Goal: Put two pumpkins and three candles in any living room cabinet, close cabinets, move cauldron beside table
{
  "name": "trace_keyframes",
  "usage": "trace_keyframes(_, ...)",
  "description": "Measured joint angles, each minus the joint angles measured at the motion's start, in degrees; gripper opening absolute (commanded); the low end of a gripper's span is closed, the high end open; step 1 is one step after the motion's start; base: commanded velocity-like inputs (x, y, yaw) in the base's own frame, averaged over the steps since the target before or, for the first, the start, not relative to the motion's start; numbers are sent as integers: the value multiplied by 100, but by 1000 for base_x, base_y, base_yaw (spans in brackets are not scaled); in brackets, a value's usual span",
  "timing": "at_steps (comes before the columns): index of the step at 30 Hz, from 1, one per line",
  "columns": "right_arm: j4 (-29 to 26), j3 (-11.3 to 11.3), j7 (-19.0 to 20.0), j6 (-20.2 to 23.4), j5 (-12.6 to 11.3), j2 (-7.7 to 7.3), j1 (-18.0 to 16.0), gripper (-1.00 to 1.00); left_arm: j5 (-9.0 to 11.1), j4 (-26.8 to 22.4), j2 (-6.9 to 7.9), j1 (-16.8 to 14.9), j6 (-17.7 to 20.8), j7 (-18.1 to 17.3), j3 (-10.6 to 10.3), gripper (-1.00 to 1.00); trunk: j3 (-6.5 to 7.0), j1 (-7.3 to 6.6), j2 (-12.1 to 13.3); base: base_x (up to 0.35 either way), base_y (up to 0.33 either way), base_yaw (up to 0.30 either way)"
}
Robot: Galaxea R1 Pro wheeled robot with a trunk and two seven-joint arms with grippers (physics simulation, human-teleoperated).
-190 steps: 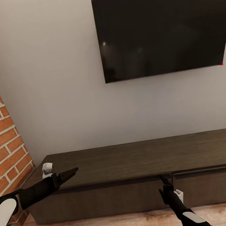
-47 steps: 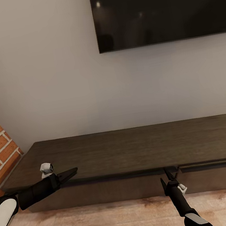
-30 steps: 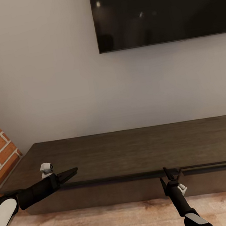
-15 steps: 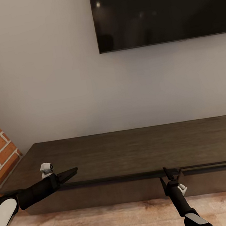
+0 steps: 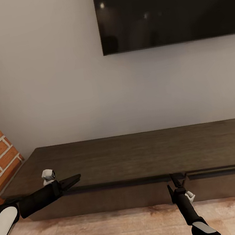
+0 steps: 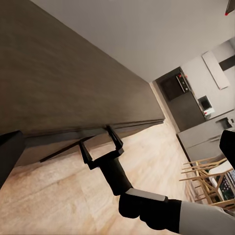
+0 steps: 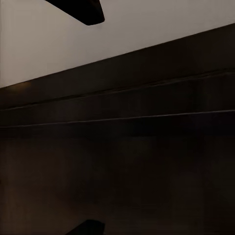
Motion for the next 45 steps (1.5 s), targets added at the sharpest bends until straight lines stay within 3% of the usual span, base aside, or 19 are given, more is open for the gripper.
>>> trace_keyframes(24, 1, 0, -1, -7, 0, 0, 0, 100, -1, 3, -2, 0, -9, 7, 0, 100, 0, 0, 0, 11, 0, 0)
trace_keyframes(25, 1, 0, -1, -7, 0, 1, 0, -100, 0, 2, -2, 0, -9, 7, 0, 100, 0, 0, 0, 0, 0, 0)
trace_keyframes(45, 10, 8, -39, -55, 29, -1, 4, -100, 0, 5, -2, 0, -9, 8, 0, 100, -1, 1, 0, 0, 0, 0)
